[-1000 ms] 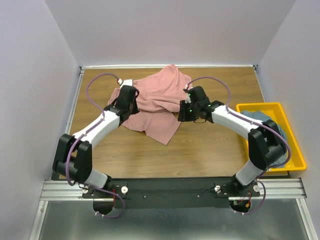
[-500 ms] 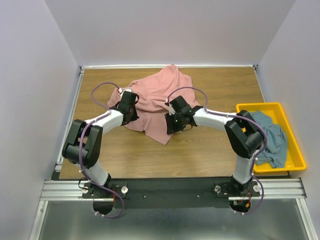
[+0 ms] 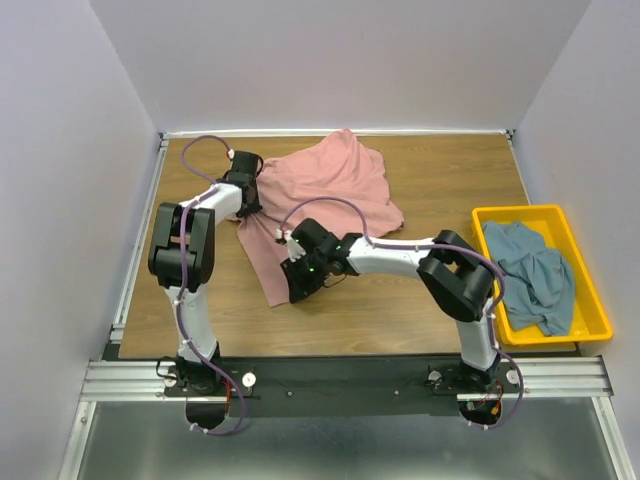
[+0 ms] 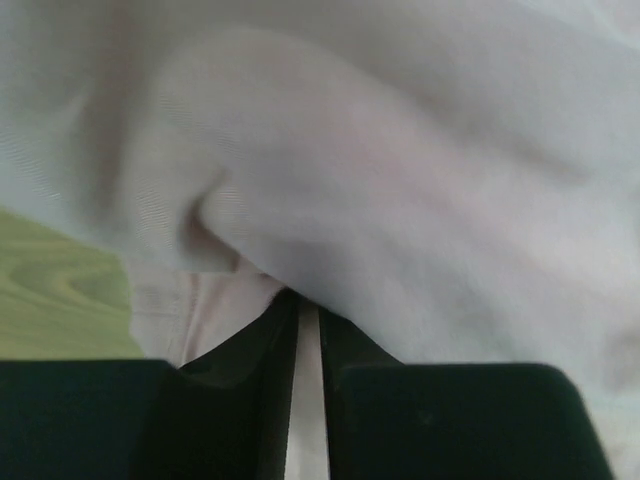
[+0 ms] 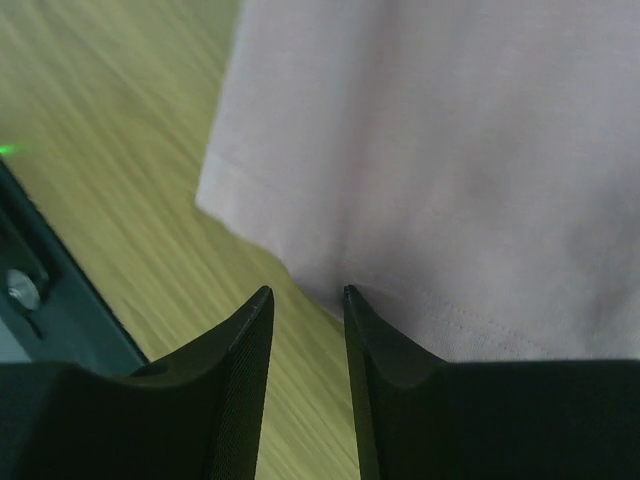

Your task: Fold and stack the t-shirts

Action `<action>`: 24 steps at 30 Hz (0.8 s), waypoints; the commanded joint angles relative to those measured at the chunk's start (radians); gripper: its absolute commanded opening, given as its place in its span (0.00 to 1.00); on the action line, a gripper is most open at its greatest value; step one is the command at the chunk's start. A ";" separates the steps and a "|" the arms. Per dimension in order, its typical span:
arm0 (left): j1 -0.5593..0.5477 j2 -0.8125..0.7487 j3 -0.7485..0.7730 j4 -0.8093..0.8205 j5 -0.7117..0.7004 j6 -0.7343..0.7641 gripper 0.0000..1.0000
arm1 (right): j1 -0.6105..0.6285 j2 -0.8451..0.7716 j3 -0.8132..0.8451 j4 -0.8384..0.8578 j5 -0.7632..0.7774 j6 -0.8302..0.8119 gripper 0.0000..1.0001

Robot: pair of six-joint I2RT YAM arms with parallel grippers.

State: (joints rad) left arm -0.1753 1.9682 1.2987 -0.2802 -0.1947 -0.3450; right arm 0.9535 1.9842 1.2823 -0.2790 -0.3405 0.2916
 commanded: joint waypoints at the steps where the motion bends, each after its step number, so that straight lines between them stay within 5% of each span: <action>1: 0.028 0.107 0.097 -0.068 -0.143 0.116 0.25 | 0.048 0.106 0.064 -0.071 -0.090 0.012 0.43; 6: 0.025 0.080 0.148 -0.068 -0.106 0.083 0.34 | 0.054 0.087 0.155 -0.140 0.010 -0.002 0.51; 13: 0.022 -0.321 -0.082 -0.007 -0.091 0.025 0.65 | -0.128 -0.175 0.016 -0.149 0.170 0.081 0.61; 19: -0.030 -0.572 -0.306 -0.056 0.021 -0.043 0.63 | -0.379 -0.398 -0.113 -0.131 0.271 0.153 0.63; 24: -0.139 -0.624 -0.470 -0.019 0.116 -0.144 0.59 | -0.641 -0.484 -0.283 0.001 0.216 0.286 0.63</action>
State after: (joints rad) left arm -0.2558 1.3220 0.9264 -0.2863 -0.1837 -0.4042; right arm 0.4545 1.5249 1.1194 -0.3489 -0.1261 0.4477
